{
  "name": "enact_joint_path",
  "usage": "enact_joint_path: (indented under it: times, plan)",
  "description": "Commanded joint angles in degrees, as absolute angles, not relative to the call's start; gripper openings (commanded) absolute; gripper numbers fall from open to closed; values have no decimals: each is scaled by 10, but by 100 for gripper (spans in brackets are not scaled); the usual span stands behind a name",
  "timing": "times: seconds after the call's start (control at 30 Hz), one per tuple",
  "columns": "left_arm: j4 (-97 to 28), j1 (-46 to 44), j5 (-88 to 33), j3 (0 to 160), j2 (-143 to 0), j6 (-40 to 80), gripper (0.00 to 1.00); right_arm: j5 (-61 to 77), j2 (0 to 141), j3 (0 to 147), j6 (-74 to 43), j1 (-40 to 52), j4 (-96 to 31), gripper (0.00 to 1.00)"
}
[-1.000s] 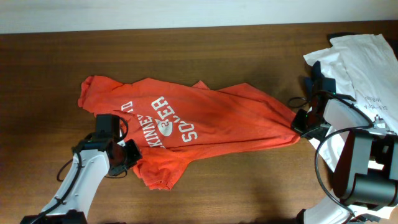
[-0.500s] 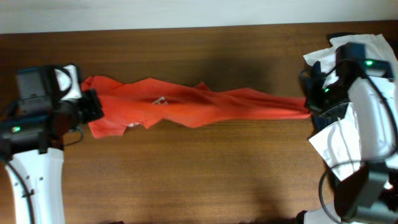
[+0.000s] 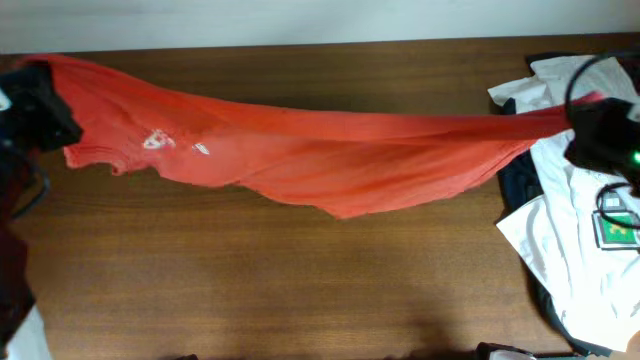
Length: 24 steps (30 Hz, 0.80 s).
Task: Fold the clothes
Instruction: 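Lift the shirt with both grippers and shake it out flat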
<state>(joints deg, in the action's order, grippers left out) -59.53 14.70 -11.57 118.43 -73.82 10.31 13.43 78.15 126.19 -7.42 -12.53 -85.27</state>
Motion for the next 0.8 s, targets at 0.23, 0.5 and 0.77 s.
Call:
enact_joint_path:
  times: [0.23, 0.5, 0.77]
  plan:
    - [-627, 152, -112, 1217, -737, 110, 0, 138, 796, 1322, -62, -124, -826, 4]
    - [-600, 130, -114, 1217, -903, 110, 0, 148, 939, 1322, -46, -87, -807, 4]
    - [-293, 105, -113, 1217, -1074, 131, 0, 143, 1095, 1322, -119, -57, -552, 4]
